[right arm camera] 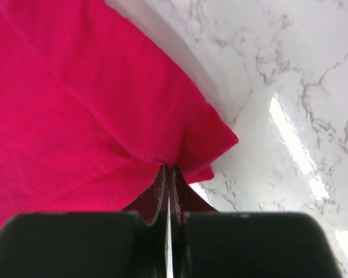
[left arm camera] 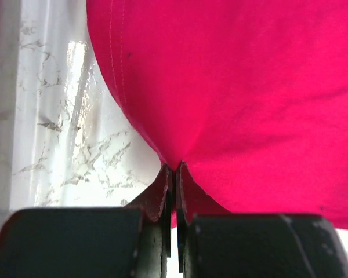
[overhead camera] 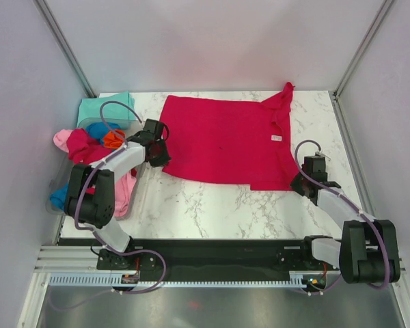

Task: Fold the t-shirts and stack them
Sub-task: Flatten the tshirt out

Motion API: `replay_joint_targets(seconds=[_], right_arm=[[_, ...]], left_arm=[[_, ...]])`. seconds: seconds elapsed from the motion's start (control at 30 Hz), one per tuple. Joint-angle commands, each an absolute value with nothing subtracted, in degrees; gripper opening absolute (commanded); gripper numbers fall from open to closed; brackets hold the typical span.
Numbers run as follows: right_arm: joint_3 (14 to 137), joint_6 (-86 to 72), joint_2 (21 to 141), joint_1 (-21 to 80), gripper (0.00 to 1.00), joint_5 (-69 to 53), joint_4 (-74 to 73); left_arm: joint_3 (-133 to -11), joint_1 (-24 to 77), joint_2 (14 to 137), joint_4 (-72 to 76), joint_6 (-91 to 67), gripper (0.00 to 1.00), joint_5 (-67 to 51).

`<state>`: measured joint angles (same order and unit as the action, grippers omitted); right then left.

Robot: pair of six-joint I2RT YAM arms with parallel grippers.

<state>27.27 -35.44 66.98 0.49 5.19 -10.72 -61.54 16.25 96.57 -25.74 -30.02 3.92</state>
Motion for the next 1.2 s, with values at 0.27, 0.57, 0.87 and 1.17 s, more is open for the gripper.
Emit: replay_joint_targets(seconds=[0.27,0.57,0.87,1.17], right_arm=[[36.02,-35.33,50.9,-3.86,0.0,12.3,-23.1],[51.58,-32.44,53.85,-4.83,0.0,13.89,-30.68],[67.14,-27.07,88.07,-10.28,0.57,0.09,-27.95],[46.0,-29.61,67.77,-10.28,0.75,2.46,-26.81]], left_arm=[[-68.81,16.44,84.3,-34.8,-25.84,0.02,0.79],[-82.34,16.44,83.84,-42.71,-21.1,0.06,-1.32],[-96.58,16.08,110.83,-50.97,-18.89,0.48,-9.05],[-75.87,17.05,96.59,-38.15,-23.99,0.79,-4.13]])
